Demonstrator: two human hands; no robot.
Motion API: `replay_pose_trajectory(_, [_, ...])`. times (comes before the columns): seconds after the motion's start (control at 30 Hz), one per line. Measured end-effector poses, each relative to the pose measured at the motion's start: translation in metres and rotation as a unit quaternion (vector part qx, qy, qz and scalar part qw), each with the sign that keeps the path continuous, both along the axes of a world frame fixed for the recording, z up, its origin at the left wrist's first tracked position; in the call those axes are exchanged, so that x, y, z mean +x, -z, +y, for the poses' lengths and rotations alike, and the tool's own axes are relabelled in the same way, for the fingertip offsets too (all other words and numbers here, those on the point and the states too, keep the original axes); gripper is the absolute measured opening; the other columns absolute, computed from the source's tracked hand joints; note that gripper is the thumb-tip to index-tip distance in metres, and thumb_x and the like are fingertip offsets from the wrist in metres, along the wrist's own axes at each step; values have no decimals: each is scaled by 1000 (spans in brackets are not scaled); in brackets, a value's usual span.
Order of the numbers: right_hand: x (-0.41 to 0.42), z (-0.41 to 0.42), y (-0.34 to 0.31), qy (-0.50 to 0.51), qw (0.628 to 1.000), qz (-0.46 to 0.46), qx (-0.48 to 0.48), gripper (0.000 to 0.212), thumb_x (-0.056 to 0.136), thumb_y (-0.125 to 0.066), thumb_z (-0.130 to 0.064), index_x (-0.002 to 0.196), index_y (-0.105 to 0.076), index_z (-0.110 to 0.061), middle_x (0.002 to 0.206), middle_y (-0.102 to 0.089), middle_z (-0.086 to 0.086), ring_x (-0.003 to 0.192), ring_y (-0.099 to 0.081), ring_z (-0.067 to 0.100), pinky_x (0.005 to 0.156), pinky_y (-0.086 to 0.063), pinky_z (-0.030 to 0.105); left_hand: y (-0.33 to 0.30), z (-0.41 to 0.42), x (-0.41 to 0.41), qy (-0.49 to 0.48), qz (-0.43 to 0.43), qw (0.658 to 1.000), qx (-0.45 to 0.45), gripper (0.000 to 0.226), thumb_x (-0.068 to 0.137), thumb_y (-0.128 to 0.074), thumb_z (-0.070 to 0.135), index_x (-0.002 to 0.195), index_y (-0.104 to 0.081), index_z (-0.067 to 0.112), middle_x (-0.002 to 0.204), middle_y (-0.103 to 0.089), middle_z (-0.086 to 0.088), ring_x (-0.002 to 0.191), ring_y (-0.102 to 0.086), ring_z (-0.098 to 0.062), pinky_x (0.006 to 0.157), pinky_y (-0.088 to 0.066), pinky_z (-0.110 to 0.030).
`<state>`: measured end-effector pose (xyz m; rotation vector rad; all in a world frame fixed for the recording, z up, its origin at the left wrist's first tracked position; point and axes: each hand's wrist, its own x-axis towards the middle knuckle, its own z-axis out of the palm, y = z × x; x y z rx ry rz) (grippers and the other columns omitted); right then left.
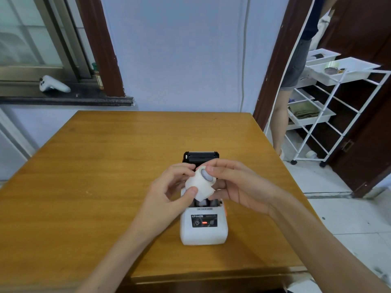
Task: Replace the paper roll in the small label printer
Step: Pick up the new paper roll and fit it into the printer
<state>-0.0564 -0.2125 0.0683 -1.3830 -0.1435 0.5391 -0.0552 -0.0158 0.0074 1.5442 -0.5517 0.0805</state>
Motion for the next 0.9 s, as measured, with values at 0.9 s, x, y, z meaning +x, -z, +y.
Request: replay_pose_trajectory(0.9, [-36,-13,68,171,916,-263,-249,27,90,-52,-19,97,-78,-18,123,-64,-15,104,-65,12,87,-53,35,9,1,10,-11,27,995,95,45,74,-68,32,116,-58,46,107,-71,7,105,-66,-16,92,-49,-24])
